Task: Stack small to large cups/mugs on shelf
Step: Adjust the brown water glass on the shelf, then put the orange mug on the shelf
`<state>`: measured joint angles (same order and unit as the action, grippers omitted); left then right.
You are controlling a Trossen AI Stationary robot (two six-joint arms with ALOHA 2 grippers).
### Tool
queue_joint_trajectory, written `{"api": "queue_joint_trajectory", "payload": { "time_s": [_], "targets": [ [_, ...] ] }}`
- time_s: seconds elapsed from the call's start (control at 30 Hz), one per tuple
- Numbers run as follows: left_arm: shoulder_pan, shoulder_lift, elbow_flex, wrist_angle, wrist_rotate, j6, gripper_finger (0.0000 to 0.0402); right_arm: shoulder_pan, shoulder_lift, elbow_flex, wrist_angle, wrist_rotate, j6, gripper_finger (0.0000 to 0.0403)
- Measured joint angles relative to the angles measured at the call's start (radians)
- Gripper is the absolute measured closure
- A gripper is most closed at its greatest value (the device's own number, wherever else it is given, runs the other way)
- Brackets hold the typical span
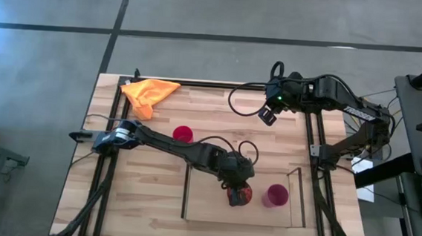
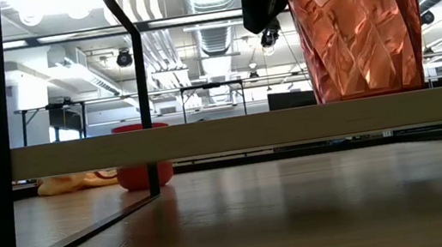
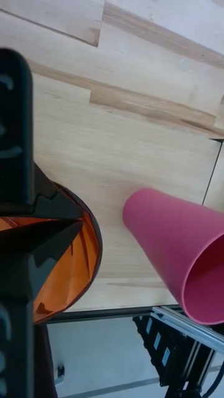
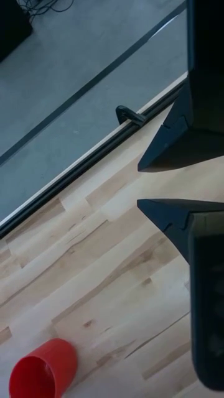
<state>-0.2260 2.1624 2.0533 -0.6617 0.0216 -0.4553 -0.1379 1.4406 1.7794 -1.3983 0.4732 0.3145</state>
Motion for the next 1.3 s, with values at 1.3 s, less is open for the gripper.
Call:
{"api": "queue_joint_trajectory", "payload": {
  "time_s": [1.3],
  "targets": [
    [0.163, -0.307, -0.055, -0.763, -0.19, 0.016, 0.04, 0.0, 0.0, 0.0, -0.002, -0.003, -0.001, 0.0316]
  ]
}}
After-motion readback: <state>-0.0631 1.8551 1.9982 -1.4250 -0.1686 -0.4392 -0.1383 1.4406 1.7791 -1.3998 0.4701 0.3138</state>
